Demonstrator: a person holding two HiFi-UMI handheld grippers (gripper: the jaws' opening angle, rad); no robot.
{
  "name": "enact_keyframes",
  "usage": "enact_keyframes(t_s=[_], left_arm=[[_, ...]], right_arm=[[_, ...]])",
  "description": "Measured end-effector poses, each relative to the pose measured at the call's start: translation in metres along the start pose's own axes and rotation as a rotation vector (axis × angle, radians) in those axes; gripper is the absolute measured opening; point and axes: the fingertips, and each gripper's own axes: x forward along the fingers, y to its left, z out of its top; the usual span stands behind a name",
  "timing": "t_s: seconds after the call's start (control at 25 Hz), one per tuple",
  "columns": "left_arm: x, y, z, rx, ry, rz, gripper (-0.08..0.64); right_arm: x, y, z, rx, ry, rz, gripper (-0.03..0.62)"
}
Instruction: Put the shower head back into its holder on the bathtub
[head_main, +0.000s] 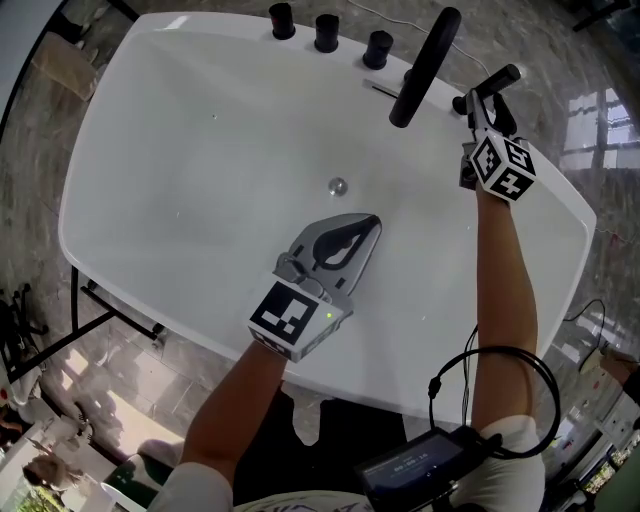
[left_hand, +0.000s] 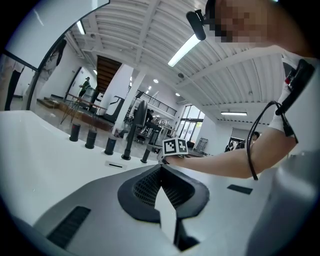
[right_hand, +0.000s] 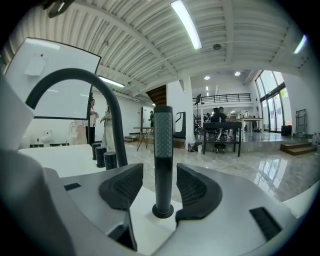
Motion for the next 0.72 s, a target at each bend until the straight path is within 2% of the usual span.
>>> enact_keyframes(t_s=[0.12,0.28,0.44,0.56,0.72], left_arm=[[-0.007,-0.002,0.008,-0.009,-0.017,0.018,0.015],[-0.018,-0.012,0.014,-0.003,-0.029,0.033,0.015],[-0.037,-0.025,0.025,-0.052,-0.051,0.058,0.015],[-0.05,-0.041,0.037,-0.074,-0.07,0.066,0.015],[-0.077,-0.077,0.06,-0.075,-0.082,0.091,0.015]], right_arm=[[-0.033,0.007,0.019,0.011,-0.066,-0.006,0.199],[-0.094,0.027,0.056,-0.027,-0.169,0.04,0.199],[-0.163,0.051,0.106,-0.07,-0.257,0.086,0.197],[-0.214,0.065,0.146,-0.088,-0.329,0.118,0.161],[-0.287,0.075,0.19,-0.119,-0.351,0.133,0.099]])
